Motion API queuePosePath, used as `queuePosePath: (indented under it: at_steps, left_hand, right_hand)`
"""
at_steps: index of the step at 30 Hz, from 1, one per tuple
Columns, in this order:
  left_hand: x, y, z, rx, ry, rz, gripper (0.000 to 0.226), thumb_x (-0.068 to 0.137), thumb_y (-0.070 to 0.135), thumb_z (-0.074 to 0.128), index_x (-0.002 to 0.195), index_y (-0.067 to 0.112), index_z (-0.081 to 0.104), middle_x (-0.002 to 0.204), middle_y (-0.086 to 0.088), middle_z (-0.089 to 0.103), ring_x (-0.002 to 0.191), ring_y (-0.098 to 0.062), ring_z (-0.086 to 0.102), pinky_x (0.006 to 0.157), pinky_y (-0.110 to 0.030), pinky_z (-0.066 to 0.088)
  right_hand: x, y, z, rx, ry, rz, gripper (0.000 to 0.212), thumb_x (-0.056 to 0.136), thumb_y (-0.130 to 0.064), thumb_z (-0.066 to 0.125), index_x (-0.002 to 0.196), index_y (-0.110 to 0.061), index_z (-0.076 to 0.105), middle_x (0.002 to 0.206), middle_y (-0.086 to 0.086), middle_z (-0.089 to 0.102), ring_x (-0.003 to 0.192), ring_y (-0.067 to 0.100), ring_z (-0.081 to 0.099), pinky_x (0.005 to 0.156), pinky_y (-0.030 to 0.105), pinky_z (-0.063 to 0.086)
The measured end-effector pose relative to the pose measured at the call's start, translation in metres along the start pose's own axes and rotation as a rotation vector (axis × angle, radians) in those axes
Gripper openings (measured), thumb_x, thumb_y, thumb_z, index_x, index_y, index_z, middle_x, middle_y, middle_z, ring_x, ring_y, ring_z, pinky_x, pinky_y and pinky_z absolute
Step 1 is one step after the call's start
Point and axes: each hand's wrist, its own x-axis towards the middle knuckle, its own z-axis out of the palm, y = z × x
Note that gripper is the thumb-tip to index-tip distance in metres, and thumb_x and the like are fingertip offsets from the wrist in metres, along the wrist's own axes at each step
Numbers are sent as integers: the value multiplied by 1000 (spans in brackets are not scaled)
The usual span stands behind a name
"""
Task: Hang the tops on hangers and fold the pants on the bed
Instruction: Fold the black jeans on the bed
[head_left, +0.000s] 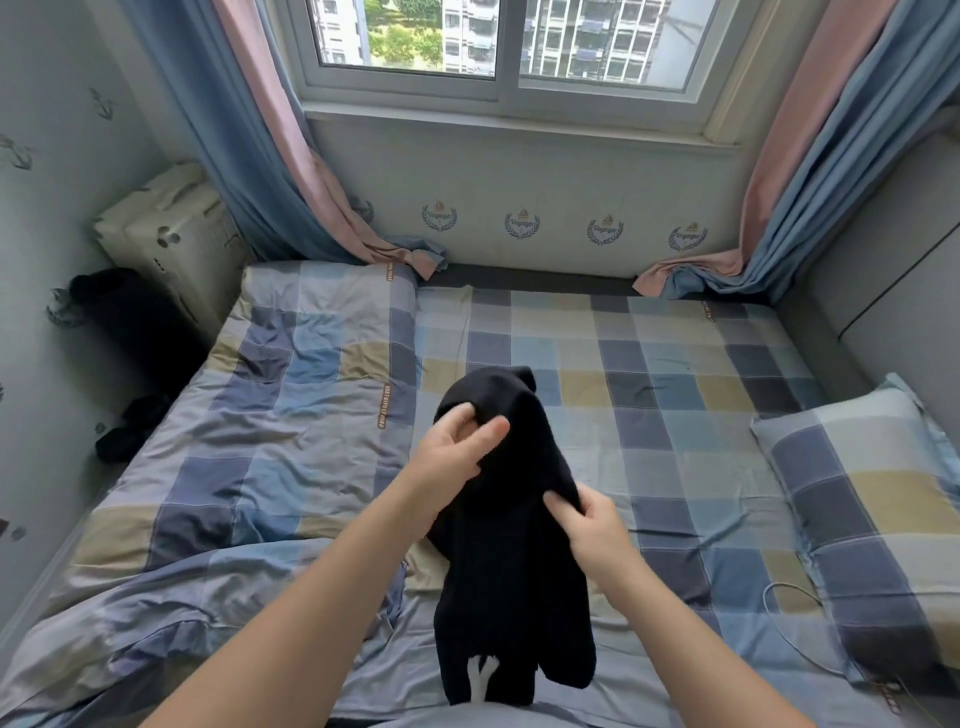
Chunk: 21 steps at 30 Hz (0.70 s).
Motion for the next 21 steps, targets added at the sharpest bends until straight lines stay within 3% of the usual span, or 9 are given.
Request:
queuePosePath:
  at_steps: [2,5,9,12,15,19,21]
  left_hand:
    - [2,-20,-5,120,-47,-62,74,89,38,73,152,24,37,145,0,51,130,-13,52,101,-28,46]
    - [-1,-53,-7,254,-165,-148,95,72,49,83,152,29,36,149,0,46,134,-17,49,109,-34,44]
    - [-8,-80,1,336,-262,-191,99,66,48,87,149,34,35,143,10,52,126,-9,56,105,-36,50]
    - [-10,-88,3,459,-179,-118,95,65,48,86,144,38,35,136,15,54,124,-6,55,104,-37,50]
    - [-11,-87,1,617,-9,-61,79,69,49,78,138,38,40,129,14,57,119,-11,56,100,-41,49]
    - [-10,-70,-4,608,150,-32,15,99,32,57,111,24,62,102,5,70,97,-18,65,86,-38,52]
    - [-9,-59,-8,566,134,-14,14,102,29,54,106,25,66,98,7,72,94,-15,65,84,-34,51]
  right_hand:
    - [4,-13,-2,54,43,-9,19,104,-21,54,103,-16,72,98,0,77,95,16,73,87,36,59]
    - [13,-32,-1,114,105,-17,21,104,-25,54,102,-18,73,97,0,77,99,19,71,91,40,57]
    - [16,-54,-1,205,132,-9,23,104,-29,54,101,-15,73,96,5,77,97,23,73,88,44,59]
    - [11,-72,-3,351,100,-31,23,103,-26,54,105,-11,71,99,8,77,97,25,73,81,41,61]
    - [8,-86,-4,502,54,-42,24,103,-24,54,111,-7,69,104,12,76,98,26,73,74,33,60]
    - [6,-99,-1,601,40,-48,27,103,-25,54,115,-5,68,107,14,76,99,27,73,78,36,60]
    - [8,-101,-3,619,69,-43,28,103,-25,53,117,-5,67,108,14,75,102,27,73,81,37,58]
